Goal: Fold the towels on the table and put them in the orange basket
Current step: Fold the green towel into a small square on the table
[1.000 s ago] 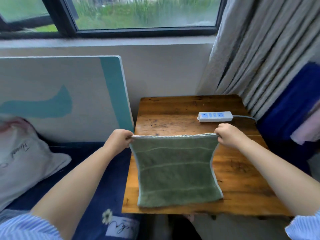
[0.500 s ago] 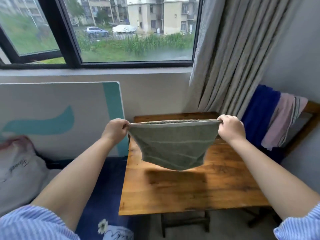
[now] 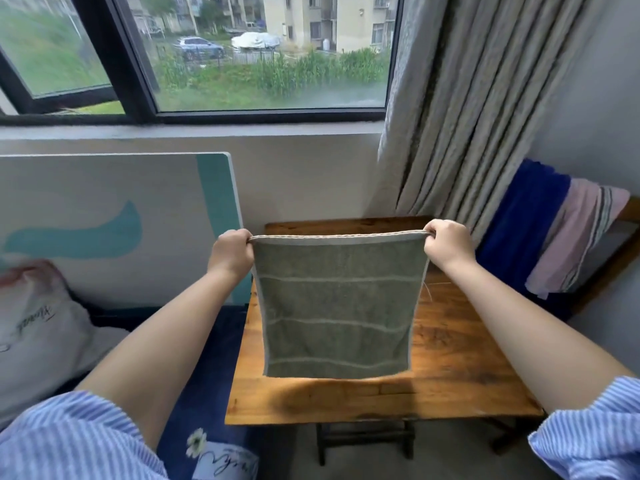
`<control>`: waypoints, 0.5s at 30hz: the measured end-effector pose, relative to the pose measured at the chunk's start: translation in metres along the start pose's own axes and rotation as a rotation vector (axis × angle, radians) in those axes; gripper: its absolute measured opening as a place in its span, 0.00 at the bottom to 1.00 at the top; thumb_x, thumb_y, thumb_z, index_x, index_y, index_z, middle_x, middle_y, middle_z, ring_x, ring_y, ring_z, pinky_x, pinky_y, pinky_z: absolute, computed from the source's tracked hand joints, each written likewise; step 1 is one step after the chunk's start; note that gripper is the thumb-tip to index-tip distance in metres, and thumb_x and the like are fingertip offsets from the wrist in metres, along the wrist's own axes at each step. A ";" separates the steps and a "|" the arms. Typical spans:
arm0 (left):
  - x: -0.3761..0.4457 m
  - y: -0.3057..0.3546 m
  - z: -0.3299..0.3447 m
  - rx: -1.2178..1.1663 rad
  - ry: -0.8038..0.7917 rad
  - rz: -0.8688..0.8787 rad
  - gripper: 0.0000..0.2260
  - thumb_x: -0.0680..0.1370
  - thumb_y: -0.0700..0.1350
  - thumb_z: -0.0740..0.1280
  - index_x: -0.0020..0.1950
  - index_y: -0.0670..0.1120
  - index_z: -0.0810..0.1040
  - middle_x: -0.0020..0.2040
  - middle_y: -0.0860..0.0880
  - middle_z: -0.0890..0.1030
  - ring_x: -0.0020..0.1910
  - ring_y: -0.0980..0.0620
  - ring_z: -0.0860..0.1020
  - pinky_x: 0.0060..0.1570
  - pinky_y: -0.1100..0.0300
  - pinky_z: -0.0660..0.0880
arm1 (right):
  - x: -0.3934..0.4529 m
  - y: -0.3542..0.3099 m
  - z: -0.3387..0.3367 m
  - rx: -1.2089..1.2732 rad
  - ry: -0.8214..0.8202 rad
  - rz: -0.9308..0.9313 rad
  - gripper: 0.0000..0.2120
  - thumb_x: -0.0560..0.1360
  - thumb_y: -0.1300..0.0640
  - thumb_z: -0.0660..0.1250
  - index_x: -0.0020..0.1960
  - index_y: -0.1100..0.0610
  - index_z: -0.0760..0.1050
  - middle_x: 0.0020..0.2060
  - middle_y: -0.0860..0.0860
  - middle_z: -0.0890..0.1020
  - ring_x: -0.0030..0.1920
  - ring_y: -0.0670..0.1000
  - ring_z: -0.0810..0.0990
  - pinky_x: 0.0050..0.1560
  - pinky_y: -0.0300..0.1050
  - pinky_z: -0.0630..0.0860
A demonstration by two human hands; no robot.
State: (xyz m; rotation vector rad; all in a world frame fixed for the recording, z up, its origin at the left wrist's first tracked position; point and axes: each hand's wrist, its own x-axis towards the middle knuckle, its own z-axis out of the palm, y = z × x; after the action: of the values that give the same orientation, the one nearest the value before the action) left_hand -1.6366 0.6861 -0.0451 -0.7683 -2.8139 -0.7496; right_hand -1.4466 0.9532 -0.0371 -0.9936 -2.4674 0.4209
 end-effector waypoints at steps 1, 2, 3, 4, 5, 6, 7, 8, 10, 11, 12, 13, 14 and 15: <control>0.006 0.003 0.002 -0.005 0.004 -0.030 0.11 0.78 0.36 0.57 0.53 0.34 0.77 0.53 0.35 0.78 0.53 0.38 0.74 0.50 0.53 0.70 | 0.010 -0.001 0.006 0.014 -0.017 0.007 0.13 0.71 0.69 0.59 0.52 0.66 0.78 0.52 0.66 0.79 0.56 0.63 0.75 0.52 0.50 0.70; 0.013 0.005 0.004 -0.015 0.007 -0.060 0.11 0.77 0.35 0.57 0.53 0.34 0.77 0.53 0.34 0.78 0.53 0.38 0.74 0.50 0.53 0.70 | 0.019 -0.003 0.011 0.033 -0.030 0.015 0.13 0.71 0.70 0.59 0.52 0.67 0.78 0.52 0.66 0.79 0.56 0.63 0.75 0.53 0.49 0.70; 0.021 0.008 0.004 -0.020 0.013 -0.083 0.11 0.77 0.35 0.57 0.53 0.34 0.77 0.53 0.35 0.78 0.53 0.38 0.74 0.50 0.53 0.70 | 0.027 -0.004 0.016 0.052 -0.034 0.020 0.13 0.71 0.70 0.59 0.51 0.68 0.78 0.52 0.67 0.79 0.56 0.63 0.75 0.53 0.48 0.68; 0.032 0.011 0.005 -0.029 0.024 -0.109 0.11 0.77 0.35 0.57 0.53 0.34 0.77 0.53 0.34 0.77 0.54 0.38 0.74 0.50 0.53 0.70 | 0.039 -0.007 0.021 0.077 -0.031 0.016 0.13 0.71 0.71 0.59 0.51 0.69 0.78 0.52 0.67 0.79 0.55 0.63 0.76 0.53 0.48 0.67; 0.040 0.013 0.005 -0.038 0.040 -0.126 0.11 0.77 0.35 0.57 0.53 0.34 0.77 0.54 0.34 0.77 0.54 0.37 0.74 0.51 0.53 0.70 | 0.045 -0.008 0.024 0.102 -0.019 0.005 0.13 0.71 0.72 0.58 0.51 0.70 0.78 0.51 0.67 0.79 0.55 0.63 0.76 0.53 0.47 0.66; 0.053 0.014 0.006 -0.053 0.063 -0.143 0.11 0.76 0.35 0.57 0.54 0.33 0.76 0.54 0.34 0.77 0.54 0.37 0.74 0.51 0.53 0.70 | 0.056 -0.011 0.027 0.130 0.003 -0.007 0.13 0.70 0.72 0.58 0.51 0.70 0.78 0.51 0.68 0.79 0.54 0.63 0.76 0.53 0.47 0.65; 0.063 0.015 0.007 -0.073 0.093 -0.153 0.11 0.76 0.35 0.58 0.53 0.33 0.76 0.54 0.34 0.76 0.55 0.37 0.73 0.51 0.53 0.69 | 0.066 -0.013 0.028 0.161 0.038 -0.026 0.12 0.70 0.72 0.59 0.50 0.70 0.78 0.50 0.68 0.79 0.54 0.64 0.76 0.52 0.46 0.64; 0.073 0.015 0.008 -0.091 0.123 -0.159 0.10 0.76 0.35 0.58 0.53 0.33 0.76 0.54 0.33 0.76 0.55 0.37 0.73 0.51 0.53 0.67 | 0.075 -0.016 0.031 0.192 0.081 -0.045 0.12 0.70 0.73 0.59 0.49 0.71 0.78 0.49 0.68 0.80 0.53 0.64 0.76 0.51 0.45 0.64; 0.083 0.012 0.007 -0.126 0.191 -0.136 0.10 0.76 0.34 0.58 0.51 0.32 0.76 0.53 0.33 0.76 0.54 0.37 0.73 0.48 0.57 0.64 | 0.082 -0.021 0.031 0.235 0.171 -0.102 0.11 0.70 0.74 0.60 0.48 0.71 0.79 0.47 0.68 0.80 0.51 0.64 0.77 0.49 0.44 0.64; 0.085 0.010 0.007 -0.141 0.226 -0.117 0.09 0.76 0.33 0.58 0.50 0.31 0.76 0.52 0.33 0.76 0.53 0.37 0.73 0.47 0.58 0.63 | 0.085 -0.023 0.032 0.251 0.208 -0.131 0.11 0.69 0.74 0.60 0.47 0.72 0.79 0.45 0.68 0.80 0.50 0.64 0.78 0.49 0.43 0.64; 0.086 0.005 0.009 -0.143 0.249 -0.101 0.09 0.76 0.33 0.59 0.49 0.31 0.76 0.51 0.33 0.77 0.52 0.37 0.74 0.46 0.58 0.63 | 0.085 -0.022 0.035 0.258 0.232 -0.152 0.11 0.69 0.74 0.60 0.46 0.72 0.79 0.44 0.68 0.80 0.49 0.64 0.78 0.49 0.43 0.65; 0.082 0.001 0.011 -0.142 0.263 -0.086 0.08 0.75 0.33 0.59 0.48 0.31 0.76 0.49 0.33 0.77 0.51 0.37 0.74 0.44 0.59 0.63 | 0.083 -0.021 0.038 0.260 0.244 -0.169 0.10 0.68 0.74 0.60 0.45 0.72 0.79 0.44 0.68 0.81 0.49 0.65 0.78 0.49 0.43 0.65; 0.077 -0.006 0.014 -0.133 0.261 -0.066 0.07 0.75 0.33 0.60 0.47 0.31 0.76 0.48 0.33 0.77 0.49 0.37 0.74 0.44 0.59 0.63 | 0.079 -0.019 0.041 0.253 0.244 -0.189 0.10 0.68 0.75 0.61 0.45 0.72 0.79 0.43 0.68 0.81 0.48 0.65 0.78 0.49 0.43 0.65; 0.071 -0.013 0.018 -0.113 0.232 -0.050 0.06 0.74 0.34 0.61 0.46 0.32 0.76 0.47 0.33 0.77 0.48 0.38 0.74 0.43 0.59 0.63 | 0.075 -0.016 0.045 0.246 0.223 -0.207 0.09 0.68 0.75 0.61 0.45 0.72 0.79 0.43 0.68 0.81 0.48 0.65 0.78 0.49 0.43 0.66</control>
State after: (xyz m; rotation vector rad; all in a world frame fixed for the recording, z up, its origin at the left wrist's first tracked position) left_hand -1.7045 0.7168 -0.0486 -0.5853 -2.6093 -0.9473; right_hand -1.5266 0.9904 -0.0478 -0.6413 -2.2249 0.5009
